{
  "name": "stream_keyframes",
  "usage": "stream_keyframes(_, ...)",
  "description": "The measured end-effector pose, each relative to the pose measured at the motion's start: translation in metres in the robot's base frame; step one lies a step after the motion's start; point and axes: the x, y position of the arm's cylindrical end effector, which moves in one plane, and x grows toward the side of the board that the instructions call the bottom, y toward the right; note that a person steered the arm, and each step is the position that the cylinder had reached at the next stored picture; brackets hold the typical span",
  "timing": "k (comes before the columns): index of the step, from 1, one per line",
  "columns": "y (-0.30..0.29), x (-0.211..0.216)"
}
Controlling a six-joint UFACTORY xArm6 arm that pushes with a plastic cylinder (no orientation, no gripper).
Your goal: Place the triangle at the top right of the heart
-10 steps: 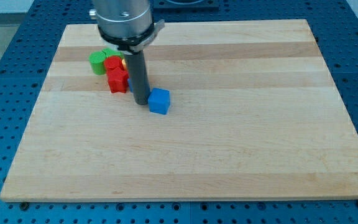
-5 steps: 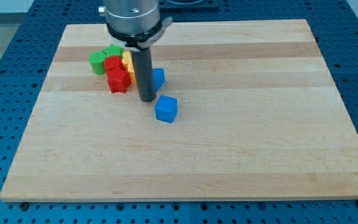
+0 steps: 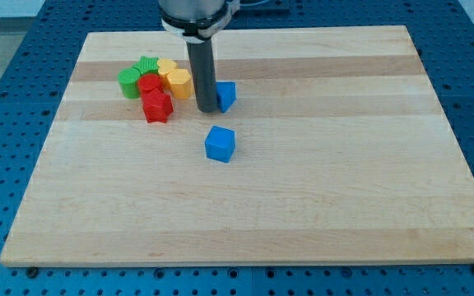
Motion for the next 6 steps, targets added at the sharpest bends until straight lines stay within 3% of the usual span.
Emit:
stream_keyframes(2,0.017,-0.013)
stream_keyframes(3,0.023,0.021)
stream_keyframes(4,0.041,0.023)
stream_keyframes(6,0.039,-0.026)
